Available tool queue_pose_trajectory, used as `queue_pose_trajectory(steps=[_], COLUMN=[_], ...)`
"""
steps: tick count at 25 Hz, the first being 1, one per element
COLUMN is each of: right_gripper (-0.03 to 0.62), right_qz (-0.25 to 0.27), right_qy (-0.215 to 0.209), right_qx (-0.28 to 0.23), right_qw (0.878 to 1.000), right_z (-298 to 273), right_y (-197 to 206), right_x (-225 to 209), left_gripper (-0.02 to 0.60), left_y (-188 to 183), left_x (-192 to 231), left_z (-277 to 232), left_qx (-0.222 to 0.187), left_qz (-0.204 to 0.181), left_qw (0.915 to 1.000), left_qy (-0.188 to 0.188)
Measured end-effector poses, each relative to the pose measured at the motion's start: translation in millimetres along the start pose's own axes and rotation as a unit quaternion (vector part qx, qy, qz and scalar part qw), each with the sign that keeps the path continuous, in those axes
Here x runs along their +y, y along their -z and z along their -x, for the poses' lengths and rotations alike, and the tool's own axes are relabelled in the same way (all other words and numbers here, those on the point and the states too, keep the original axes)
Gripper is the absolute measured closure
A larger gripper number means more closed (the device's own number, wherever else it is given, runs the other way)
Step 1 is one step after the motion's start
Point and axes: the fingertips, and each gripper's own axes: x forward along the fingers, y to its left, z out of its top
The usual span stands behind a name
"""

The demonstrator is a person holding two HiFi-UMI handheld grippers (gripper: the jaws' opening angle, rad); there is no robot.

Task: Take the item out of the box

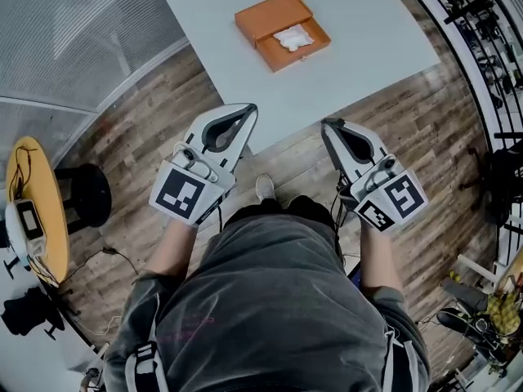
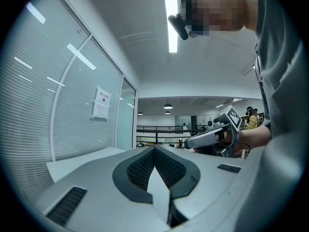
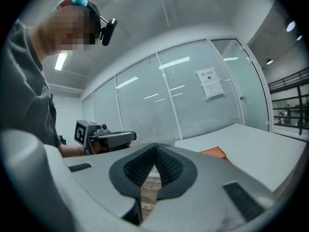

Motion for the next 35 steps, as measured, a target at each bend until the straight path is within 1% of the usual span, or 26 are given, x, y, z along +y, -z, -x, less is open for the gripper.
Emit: queue_pose_trajectory(steps=[4, 12, 16, 20, 26, 30, 35], right_gripper=[0.589, 0.589, 0.589, 0.589, 0.589, 0.591, 0.591], right_qz=[0.001, 0.0, 0.0, -0.003, -0.007, -0.009, -0.01], right_qy=[0.003, -0.003, -0.011, -0.018, -0.027, -0.033, -0.045], right_qx=[-0.001, 0.001, 0.0, 0.0, 0.003, 0.006, 0.012], right_qw=[1.0, 1.0, 1.0, 1.0, 1.0, 0.999, 0.999], right_z=[-8.5, -21.0, -29.9, -38.4, -49.3, -51.2, -60.9], right_y=[-0.2, -1.8, -4.2, -7.2, -14.3, -22.9, -28.3], right_x=[-6.8, -25.9, -38.0, -61.0, -99.7, -134.2, -175.3], left_gripper=[0.569, 0.569, 0.569, 0.569, 0.569, 0.569, 0.569], left_y=[3.5, 7.9, 13.4, 23.9, 14.5, 13.5, 20.6], left_x=[7.5, 18.7, 27.5, 37.8, 50.4, 55.5, 69.0], left_z=[-4.9, -23.2, -31.4, -49.0, -89.0, -122.2, -157.7], left_qx=[-0.005, -0.001, 0.011, 0.035, 0.019, 0.027, 0.041], left_qz=[0.001, 0.002, -0.004, -0.006, -0.006, -0.008, -0.006], left_qw=[1.0, 1.0, 0.9999, 0.9993, 0.9996, 0.9993, 0.9982], left_qy=[0.004, 0.002, -0.006, -0.013, -0.019, -0.026, -0.044])
